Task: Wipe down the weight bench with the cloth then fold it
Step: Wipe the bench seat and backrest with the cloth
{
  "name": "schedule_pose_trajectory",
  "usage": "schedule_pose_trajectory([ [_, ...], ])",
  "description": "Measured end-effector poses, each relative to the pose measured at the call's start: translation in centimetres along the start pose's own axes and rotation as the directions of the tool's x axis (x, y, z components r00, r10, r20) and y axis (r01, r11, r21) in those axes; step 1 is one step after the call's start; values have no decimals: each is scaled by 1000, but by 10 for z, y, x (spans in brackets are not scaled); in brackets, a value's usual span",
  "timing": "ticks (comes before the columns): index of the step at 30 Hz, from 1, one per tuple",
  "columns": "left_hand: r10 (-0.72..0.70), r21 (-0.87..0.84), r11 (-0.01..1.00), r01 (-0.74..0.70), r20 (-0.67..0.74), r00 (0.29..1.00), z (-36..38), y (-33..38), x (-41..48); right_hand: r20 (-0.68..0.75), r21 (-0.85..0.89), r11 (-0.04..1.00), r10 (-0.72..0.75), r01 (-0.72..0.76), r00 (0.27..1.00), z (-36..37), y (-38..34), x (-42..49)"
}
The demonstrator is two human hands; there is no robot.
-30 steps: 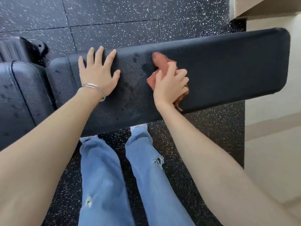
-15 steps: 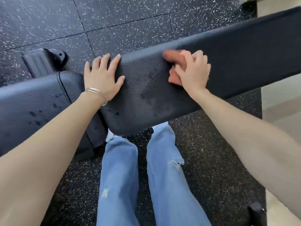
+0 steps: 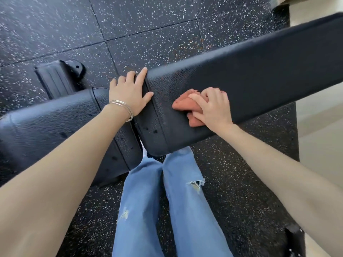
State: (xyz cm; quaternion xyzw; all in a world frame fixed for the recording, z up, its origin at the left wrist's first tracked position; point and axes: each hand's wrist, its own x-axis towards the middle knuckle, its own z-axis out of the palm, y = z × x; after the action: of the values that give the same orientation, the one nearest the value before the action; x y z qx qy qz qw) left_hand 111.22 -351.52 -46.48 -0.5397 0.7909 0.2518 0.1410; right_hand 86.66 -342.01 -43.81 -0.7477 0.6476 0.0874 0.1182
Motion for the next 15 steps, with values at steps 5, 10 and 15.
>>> schedule_pose_trajectory([
  [5, 23, 9, 1000, -23, -18, 1000, 7, -5, -1, -75, -19, 871, 488, -490, 870, -11, 58, 53],
  [10, -18, -47, 999, 16, -43, 999, 11, -1, -4, -98, 83, 588, 808, -804, 581, -19, 37, 128],
  [15, -82, -35, 996, 82, -5, 997, 4, 2, -2, -13, -40, 960, 278, -278, 961, -22, -23, 129],
])
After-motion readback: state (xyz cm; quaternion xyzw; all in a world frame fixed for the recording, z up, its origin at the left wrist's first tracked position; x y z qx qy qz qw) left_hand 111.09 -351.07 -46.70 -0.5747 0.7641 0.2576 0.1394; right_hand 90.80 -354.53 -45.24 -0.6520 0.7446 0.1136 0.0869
